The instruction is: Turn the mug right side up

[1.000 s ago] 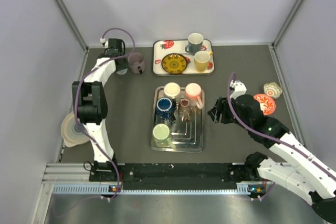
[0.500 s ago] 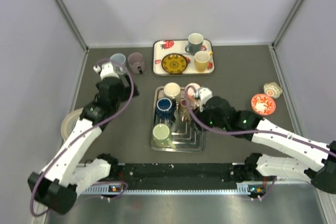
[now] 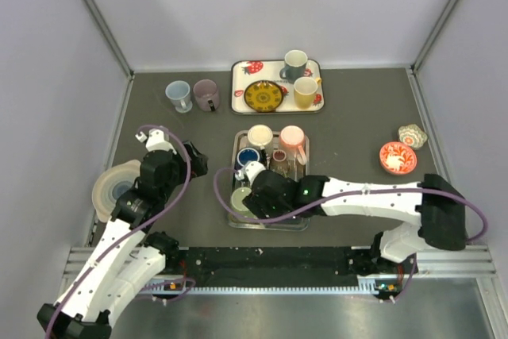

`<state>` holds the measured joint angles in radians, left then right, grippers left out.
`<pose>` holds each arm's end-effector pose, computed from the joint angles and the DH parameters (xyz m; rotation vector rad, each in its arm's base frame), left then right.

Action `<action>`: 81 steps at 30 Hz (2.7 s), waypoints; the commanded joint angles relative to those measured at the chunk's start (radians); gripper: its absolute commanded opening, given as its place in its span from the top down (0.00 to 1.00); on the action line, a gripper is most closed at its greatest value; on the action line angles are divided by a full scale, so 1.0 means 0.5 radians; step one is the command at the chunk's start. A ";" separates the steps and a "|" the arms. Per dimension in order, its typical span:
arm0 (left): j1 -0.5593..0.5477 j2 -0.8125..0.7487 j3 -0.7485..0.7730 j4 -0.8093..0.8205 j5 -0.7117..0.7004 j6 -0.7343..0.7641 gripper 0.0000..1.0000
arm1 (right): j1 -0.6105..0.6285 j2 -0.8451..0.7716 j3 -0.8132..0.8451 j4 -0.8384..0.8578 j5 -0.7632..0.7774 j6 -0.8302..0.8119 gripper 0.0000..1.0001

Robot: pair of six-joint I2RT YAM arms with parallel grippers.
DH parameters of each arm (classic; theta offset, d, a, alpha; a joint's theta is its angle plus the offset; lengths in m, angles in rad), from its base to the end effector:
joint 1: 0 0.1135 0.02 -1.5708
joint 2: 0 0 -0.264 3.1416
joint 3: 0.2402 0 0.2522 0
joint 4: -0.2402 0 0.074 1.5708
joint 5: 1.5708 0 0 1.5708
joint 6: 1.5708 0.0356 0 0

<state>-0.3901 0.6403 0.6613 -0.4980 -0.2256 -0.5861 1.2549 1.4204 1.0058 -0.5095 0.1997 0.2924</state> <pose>0.1404 -0.0491 0.2864 -0.3415 2.0275 -0.3804 0.0982 0.2777 0.2439 -1.0889 2.2676 0.4085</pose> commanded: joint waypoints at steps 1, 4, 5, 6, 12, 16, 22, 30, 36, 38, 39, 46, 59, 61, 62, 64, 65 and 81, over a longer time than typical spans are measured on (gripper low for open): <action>-0.002 -0.050 -0.065 -0.025 -0.033 -0.040 0.02 | 0.049 0.144 0.203 0.071 0.067 0.035 0.32; -0.002 -0.069 -0.089 -0.044 -0.030 -0.049 0.02 | 0.049 0.218 0.259 0.053 0.058 0.017 0.33; -0.002 -0.069 -0.092 -0.047 -0.027 -0.052 0.02 | 0.049 0.227 0.265 0.053 0.039 0.013 0.34; -0.005 -0.078 -0.098 -0.047 -0.027 -0.055 0.02 | 0.052 0.236 0.274 0.053 0.036 0.016 0.33; -0.002 -0.069 -0.123 -0.032 -0.040 -0.058 0.02 | 0.052 0.350 0.302 0.053 0.049 0.026 0.38; -0.002 -0.056 -0.114 -0.035 -0.046 -0.055 0.02 | 0.052 0.387 0.314 0.062 0.042 0.026 0.47; -0.005 -0.038 -0.123 -0.026 -0.033 -0.073 0.03 | 0.052 0.442 0.342 0.065 0.021 -0.008 0.58; -0.002 -0.041 -0.144 -0.022 -0.021 -0.086 0.04 | 0.049 0.506 0.385 0.071 -0.022 -0.005 0.71; -0.002 -0.063 -0.154 -0.023 -0.012 -0.083 0.04 | 0.049 0.528 0.385 0.068 -0.040 0.004 0.93; -0.002 -0.069 -0.154 -0.023 -0.015 -0.086 0.04 | 0.049 0.510 0.372 0.065 -0.028 0.019 1.00; -0.002 -0.072 -0.151 -0.026 -0.018 -0.086 0.05 | 0.052 0.494 0.369 0.062 -0.022 0.032 1.00; -0.002 -0.087 -0.068 -0.029 -0.033 -0.073 0.05 | 0.080 0.047 0.339 0.000 0.039 0.059 1.00; -0.002 -0.066 0.006 0.036 0.049 -0.119 0.07 | 0.080 -0.365 0.164 0.015 0.116 0.167 1.00; -0.002 -0.117 0.003 0.048 0.059 -0.125 0.07 | 0.083 -0.508 0.087 0.125 0.189 0.210 1.00; -0.002 -0.139 0.003 0.054 0.065 -0.129 0.07 | 0.080 -0.555 0.069 0.160 0.214 0.219 1.00; -0.005 -0.216 0.009 0.100 0.083 -0.129 0.07 | 0.022 -0.662 0.008 0.263 0.196 0.274 1.00; -0.002 -0.243 0.012 0.118 0.101 -0.122 0.07 | -0.012 -0.763 -0.017 0.295 0.171 0.335 1.00; -0.005 -0.584 -0.497 1.620 1.473 -0.913 0.05 | -0.792 -1.402 -0.514 1.469 -0.807 1.102 1.00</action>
<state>-0.3901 0.3382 0.5011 -0.0551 0.2794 -0.8558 0.9035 0.7498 0.7685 -0.1463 -0.0494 0.7116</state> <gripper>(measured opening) 0.950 0.065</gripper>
